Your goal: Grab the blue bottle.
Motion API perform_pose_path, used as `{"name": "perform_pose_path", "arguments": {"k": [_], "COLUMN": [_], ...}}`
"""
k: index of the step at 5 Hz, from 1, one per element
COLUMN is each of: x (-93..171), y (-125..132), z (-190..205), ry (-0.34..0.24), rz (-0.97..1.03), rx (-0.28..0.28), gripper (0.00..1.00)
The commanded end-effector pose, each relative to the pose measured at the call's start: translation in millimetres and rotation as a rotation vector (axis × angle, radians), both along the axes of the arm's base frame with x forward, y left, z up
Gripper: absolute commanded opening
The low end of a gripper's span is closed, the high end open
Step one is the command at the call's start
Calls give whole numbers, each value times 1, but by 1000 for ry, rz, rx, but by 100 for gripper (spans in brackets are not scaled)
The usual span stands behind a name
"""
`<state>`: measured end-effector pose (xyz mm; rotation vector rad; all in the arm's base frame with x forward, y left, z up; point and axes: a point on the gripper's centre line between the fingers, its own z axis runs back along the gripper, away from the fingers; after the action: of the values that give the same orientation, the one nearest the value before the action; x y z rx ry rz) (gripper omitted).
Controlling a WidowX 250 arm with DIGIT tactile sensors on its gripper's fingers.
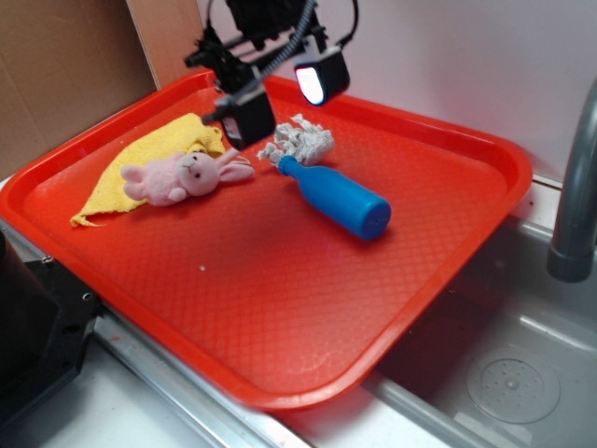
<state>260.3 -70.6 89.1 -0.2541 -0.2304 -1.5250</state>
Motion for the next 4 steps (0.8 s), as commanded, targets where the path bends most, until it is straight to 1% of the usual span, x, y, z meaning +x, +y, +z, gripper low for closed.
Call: {"name": "perform_pose_path", "arguments": {"k": [1, 2, 3, 4], "x": [-12, -6, 1, 2], "y": [-26, -29, -32, -29], "z": [-27, -46, -65, -67], "ry": [-28, -3, 53, 48], "rz": [-36, -21, -3, 1], "rx": [78, 127, 128, 132], "gripper": [100, 100, 100, 0]}}
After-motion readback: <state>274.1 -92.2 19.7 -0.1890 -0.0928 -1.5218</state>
